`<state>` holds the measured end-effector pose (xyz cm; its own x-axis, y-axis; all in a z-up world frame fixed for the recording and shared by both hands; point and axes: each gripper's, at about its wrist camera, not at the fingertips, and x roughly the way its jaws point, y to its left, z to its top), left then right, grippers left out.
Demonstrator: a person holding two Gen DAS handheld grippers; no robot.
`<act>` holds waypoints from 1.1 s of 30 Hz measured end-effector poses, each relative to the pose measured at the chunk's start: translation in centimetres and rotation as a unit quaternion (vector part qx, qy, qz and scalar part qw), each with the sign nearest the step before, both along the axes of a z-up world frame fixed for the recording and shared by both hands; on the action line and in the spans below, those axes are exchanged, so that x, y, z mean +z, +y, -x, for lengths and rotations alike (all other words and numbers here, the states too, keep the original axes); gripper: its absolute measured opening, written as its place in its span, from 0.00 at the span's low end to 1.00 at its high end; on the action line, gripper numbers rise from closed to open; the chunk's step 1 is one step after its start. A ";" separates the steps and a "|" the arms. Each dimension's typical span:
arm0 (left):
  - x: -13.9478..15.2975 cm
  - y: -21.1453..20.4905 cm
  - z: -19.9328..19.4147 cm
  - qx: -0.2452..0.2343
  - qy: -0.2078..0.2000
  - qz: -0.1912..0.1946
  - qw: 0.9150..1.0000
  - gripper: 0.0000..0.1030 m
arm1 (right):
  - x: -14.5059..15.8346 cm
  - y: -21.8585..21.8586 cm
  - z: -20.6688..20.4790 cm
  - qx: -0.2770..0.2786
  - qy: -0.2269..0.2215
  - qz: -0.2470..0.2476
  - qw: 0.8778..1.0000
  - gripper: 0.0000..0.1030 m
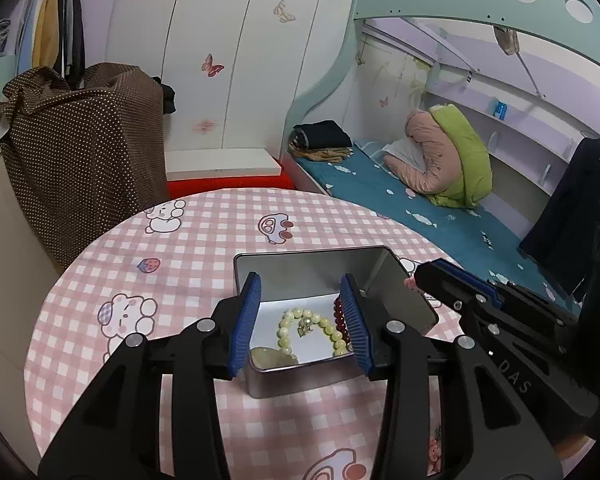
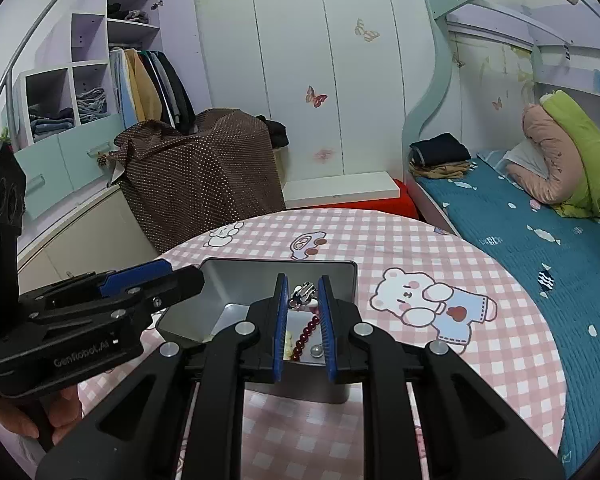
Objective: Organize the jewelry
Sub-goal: 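Carry both earrings into the grey box and open both tools, then move both tools back over the remaining charms on the table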
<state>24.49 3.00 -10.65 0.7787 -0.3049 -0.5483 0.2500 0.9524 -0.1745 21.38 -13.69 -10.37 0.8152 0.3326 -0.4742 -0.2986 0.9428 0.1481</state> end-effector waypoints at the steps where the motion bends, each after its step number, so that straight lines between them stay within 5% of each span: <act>1: 0.0 0.1 0.1 0.002 0.000 -0.001 1.000 0.41 | 0.1 0.1 0.0 0.002 0.000 0.001 1.000 0.14; 7: -0.4 0.8 0.7 0.015 0.009 -0.012 1.000 0.42 | 0.3 0.2 -0.4 0.020 0.003 -0.022 1.000 0.19; 13: -0.3 1.6 1.3 0.026 0.008 -0.014 1.000 0.48 | 0.4 0.2 0.1 0.015 0.000 -0.011 1.000 0.54; 33: 1.3 2.0 4.9 0.037 -0.005 -0.010 0.999 0.56 | 2.3 -2.1 3.1 -0.029 -0.016 -0.008 0.999 0.62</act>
